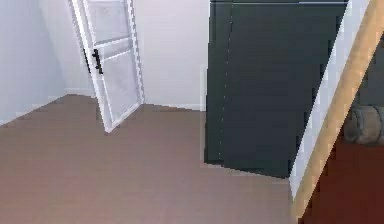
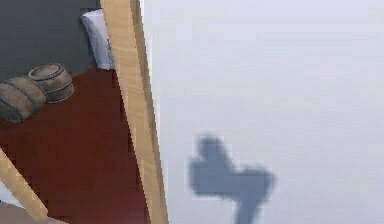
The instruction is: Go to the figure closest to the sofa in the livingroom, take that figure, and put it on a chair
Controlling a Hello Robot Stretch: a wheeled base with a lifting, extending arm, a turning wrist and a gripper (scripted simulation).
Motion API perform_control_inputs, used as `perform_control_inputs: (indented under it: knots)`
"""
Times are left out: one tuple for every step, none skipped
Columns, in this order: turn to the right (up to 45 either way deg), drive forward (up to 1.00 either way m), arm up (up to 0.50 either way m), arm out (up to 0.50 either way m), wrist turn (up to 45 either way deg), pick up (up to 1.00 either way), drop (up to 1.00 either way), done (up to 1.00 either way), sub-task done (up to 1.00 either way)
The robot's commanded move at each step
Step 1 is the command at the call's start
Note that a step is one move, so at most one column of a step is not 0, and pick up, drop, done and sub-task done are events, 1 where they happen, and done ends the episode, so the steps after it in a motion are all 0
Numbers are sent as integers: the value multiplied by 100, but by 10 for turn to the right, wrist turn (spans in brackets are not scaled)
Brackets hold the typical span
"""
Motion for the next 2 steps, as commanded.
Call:
perform_control_inputs:
  knots:
    - [0, 45, 0, 0, 0, 0, 0, 0, 0]
    - [450, 0, 0, 0, 0, 0, 0, 0, 0]
